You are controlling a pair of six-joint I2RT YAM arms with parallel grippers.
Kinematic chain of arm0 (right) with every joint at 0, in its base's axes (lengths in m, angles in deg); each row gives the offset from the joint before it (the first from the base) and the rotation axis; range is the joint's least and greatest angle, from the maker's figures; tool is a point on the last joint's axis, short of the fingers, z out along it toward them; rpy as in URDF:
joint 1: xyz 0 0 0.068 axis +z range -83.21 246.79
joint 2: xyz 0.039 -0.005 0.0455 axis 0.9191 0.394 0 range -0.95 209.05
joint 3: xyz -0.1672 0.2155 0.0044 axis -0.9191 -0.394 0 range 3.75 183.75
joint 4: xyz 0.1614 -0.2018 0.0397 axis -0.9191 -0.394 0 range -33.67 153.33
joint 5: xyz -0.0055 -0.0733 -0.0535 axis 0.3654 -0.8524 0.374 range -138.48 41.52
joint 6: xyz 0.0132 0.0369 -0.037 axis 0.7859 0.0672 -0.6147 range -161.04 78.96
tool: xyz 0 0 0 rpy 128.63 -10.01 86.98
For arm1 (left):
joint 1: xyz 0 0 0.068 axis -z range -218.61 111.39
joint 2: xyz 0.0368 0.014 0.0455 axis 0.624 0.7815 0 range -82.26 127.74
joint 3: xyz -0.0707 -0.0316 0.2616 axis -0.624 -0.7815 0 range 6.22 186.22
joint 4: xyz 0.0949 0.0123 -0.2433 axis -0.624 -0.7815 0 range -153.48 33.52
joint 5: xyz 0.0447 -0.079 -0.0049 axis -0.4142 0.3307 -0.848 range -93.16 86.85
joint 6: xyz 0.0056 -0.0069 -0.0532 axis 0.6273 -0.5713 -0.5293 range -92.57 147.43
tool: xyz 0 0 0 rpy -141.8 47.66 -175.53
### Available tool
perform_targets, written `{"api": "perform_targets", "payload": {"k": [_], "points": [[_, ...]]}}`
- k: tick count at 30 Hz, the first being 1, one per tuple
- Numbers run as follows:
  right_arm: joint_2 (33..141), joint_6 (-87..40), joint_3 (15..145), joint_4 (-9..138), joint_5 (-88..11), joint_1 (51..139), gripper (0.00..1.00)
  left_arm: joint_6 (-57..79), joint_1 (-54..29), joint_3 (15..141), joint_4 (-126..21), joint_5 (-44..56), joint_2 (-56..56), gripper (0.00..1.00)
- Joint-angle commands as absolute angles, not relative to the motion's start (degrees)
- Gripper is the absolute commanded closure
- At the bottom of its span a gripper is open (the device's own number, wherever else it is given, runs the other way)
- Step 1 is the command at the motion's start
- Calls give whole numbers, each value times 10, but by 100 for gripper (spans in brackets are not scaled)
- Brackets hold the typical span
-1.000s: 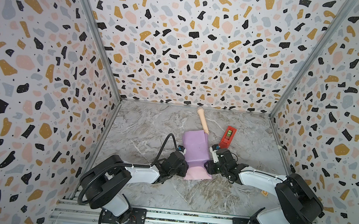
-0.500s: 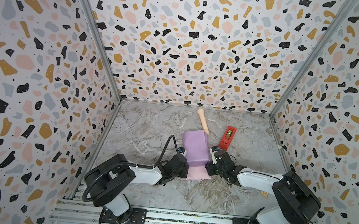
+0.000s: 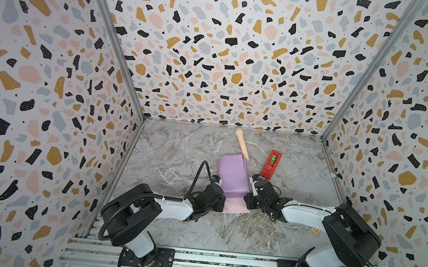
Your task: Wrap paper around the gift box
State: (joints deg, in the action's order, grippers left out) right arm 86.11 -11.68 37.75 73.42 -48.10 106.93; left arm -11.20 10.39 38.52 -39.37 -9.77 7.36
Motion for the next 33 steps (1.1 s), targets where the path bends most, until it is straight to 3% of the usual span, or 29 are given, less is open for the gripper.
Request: {"api": "perform_targets", "payload": {"k": [1,8,18,23,33], "points": [[855,-107,369,736,-483,1072,66,-114,108,389,-385,-106,81,98],[868,-90,360,752,-478,1082,65,-112,108,391,-389,-103,81,100],[888,-74,376,750,-495,1085,82,-115,109,390,-396,-110,77,100],[894,-62,382,750,-498,1092,86,-115,109,392,-399,-112,77,100],[846,-52,352,718,-494,1094,64,-114,109,394,-405,-116,77,100]]}}
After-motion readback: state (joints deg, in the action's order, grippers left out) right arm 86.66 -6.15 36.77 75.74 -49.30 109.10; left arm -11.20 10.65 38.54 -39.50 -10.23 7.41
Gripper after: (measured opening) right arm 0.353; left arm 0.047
